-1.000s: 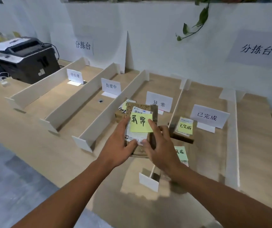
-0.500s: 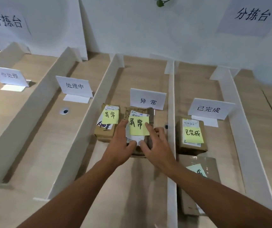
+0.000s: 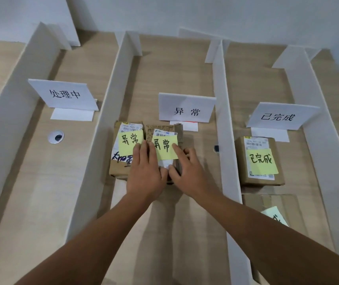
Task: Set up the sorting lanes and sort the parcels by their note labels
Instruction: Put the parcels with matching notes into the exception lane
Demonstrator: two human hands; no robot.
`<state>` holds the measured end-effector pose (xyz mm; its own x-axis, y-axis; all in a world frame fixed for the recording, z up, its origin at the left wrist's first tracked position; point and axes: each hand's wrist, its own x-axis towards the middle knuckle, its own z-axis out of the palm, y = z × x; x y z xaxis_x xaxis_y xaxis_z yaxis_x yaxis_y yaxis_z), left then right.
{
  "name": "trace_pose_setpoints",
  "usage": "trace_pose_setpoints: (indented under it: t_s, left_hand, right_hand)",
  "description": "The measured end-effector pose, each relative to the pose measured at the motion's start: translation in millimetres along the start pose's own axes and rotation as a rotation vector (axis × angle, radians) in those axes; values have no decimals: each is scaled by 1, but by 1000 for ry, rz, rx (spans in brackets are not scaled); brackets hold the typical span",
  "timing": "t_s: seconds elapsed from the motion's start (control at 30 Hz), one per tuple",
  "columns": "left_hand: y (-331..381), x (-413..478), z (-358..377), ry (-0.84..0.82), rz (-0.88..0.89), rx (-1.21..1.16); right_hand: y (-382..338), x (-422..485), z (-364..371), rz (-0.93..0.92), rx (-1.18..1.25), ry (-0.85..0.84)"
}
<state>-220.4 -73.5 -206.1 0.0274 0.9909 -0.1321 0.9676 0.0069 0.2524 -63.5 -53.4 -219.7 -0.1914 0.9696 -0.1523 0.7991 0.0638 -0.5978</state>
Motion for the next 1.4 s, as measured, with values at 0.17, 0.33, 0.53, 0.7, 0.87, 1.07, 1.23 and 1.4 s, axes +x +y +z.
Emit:
trace_pose_setpoints:
  t_s: [0.17, 0.33, 0.53, 0.7, 0.87, 1.07, 1.23, 1.4]
  left_hand:
    - [2, 1, -5, -47, -26, -4]
    - [48, -14, -42, 38, 97, -131]
    - [197, -51, -66, 84, 444, -222]
    - [366, -117, -43, 81, 643, -208]
    - [539, -222, -4, 76, 884, -213]
    - [700, -323, 45, -7, 1005, -229]
    - [787, -344, 86, -42, 1005, -286]
    - [853, -313, 133, -74, 884, -333]
  right_hand:
    - [0, -2, -15, -24, 2, -48]
    - [-2, -39, -80, -86, 130, 55]
    - [76, -157, -206, -158, -96, 256]
    - [195, -319, -312, 36, -301, 419]
    - [303, -509, -391, 269, -355, 526]
    - [403, -671, -448, 457, -330, 630]
    - [483, -710, -486, 502, -301, 609]
    - [557, -688, -516, 467, -257, 570]
